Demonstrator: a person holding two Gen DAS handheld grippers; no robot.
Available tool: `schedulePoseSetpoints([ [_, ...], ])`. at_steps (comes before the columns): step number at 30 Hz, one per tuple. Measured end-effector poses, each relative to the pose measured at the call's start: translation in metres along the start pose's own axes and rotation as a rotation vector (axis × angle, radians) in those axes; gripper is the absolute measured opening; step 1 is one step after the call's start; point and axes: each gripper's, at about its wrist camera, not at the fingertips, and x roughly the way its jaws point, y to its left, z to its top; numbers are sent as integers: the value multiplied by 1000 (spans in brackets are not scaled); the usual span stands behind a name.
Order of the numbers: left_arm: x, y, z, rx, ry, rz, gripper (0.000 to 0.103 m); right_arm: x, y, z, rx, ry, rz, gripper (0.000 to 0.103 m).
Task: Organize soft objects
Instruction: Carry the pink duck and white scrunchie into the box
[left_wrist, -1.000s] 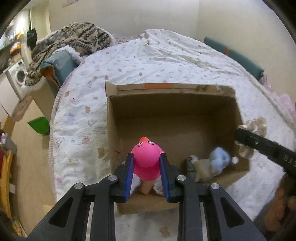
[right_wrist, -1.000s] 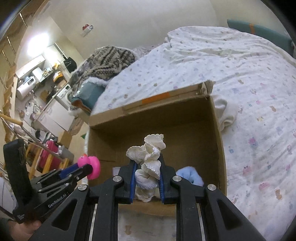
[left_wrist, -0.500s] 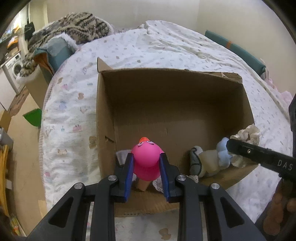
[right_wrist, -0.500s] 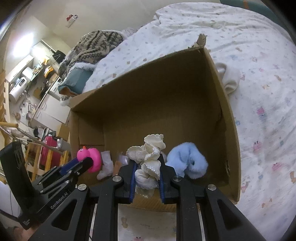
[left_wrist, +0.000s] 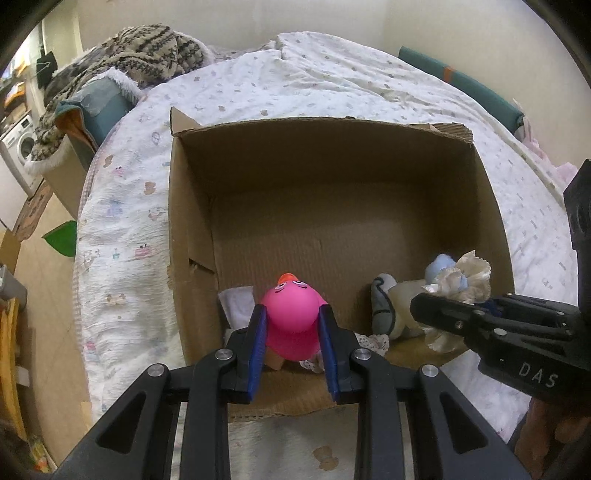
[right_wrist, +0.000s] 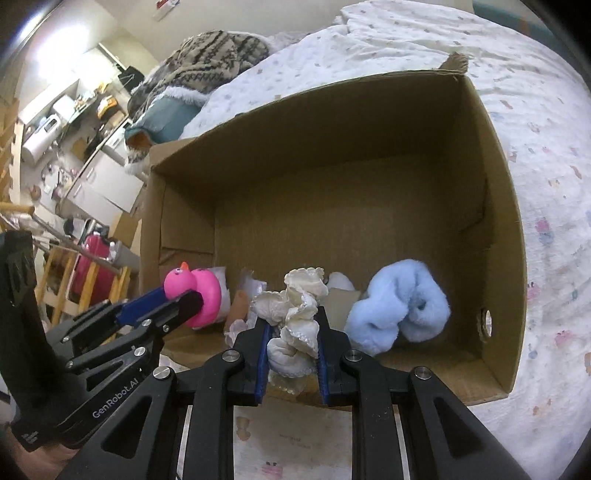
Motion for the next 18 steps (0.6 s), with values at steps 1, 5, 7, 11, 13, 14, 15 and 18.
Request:
schedulePoseSetpoints([
  [1,1,0,0,0,3,1,25,0,0,1,-1,1,-1,22],
  [5,3,0,-1,0,13,11,25,1,-1,3,-3,8,2,22],
  [7,6,0,-3,7,23,19,25,-1,-3,6,7,-3,0,23],
  [11,7,1,-5,4,32,20,25,-3,-11,7,57,-2,37,26],
  [13,6,1,-5,2,30,13,25,-4,-12,9,60,-2,53,27],
  [14,6,1,-5,3,30,12,25,-5,-13,9,60,-5,55,27],
  [15,6,0,-5,4,31,12,27,-7,-14,9,63,-11,57,28],
  [18,4,-1,-5,6,23,22,50,-11,-17,10,82,-24,73,42],
])
